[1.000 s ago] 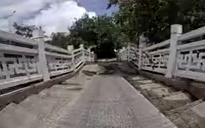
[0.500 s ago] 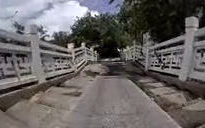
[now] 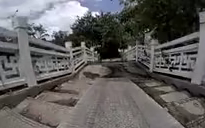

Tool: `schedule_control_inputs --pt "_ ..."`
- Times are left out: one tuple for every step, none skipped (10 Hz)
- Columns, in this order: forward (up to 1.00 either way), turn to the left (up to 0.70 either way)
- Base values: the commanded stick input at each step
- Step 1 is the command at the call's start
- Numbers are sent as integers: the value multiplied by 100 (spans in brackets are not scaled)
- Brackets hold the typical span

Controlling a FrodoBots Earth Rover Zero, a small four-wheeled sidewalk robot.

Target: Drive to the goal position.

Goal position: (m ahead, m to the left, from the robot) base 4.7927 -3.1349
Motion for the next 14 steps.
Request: schedule_control_inputs --pt "70 -8" --pt "70 0" --pt "70 0" --pt "70 0" --pt "70 0" --pt "70 0" --pt "70 0" --pt "70 0" --pt "70 0" --pt "70 0" --pt "70 8" --pt "70 14" --pt "70 14" --pt "70 14"
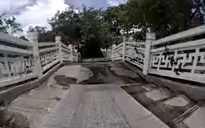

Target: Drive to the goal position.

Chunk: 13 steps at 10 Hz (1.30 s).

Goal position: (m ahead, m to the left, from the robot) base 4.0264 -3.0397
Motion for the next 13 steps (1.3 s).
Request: schedule_control_inputs --pt "70 14" --pt "70 13" --pt "70 0" --pt "70 0" --pt "70 0" --pt "70 0" --pt "70 0" --pt "70 0" --pt "70 0" --pt "70 0" --pt "70 0" --pt "70 0" --pt "70 -2"
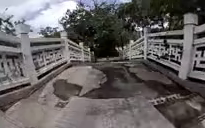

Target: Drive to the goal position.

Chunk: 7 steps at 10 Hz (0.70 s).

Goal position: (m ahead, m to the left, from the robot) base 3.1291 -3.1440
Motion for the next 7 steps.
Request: schedule_control_inputs --pt "70 -8" --pt "70 -14" --pt "70 -11" --pt "70 -3" --pt "70 0" --pt "70 0" --pt "70 0"
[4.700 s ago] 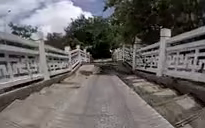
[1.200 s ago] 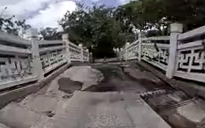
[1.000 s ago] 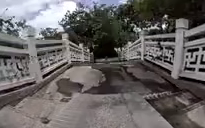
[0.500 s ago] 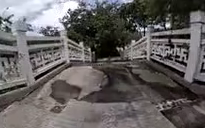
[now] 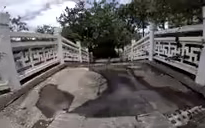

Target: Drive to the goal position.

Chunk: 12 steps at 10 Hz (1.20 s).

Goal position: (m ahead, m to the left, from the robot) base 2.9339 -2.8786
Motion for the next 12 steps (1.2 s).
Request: schedule_control_inputs --pt "70 0" --pt "70 0" --pt "70 0" --pt "70 0" --pt "70 0" --pt "70 0" --pt "70 0" --pt "70 0" --pt "70 0" --pt "70 10" --pt "70 14" --pt "70 0"
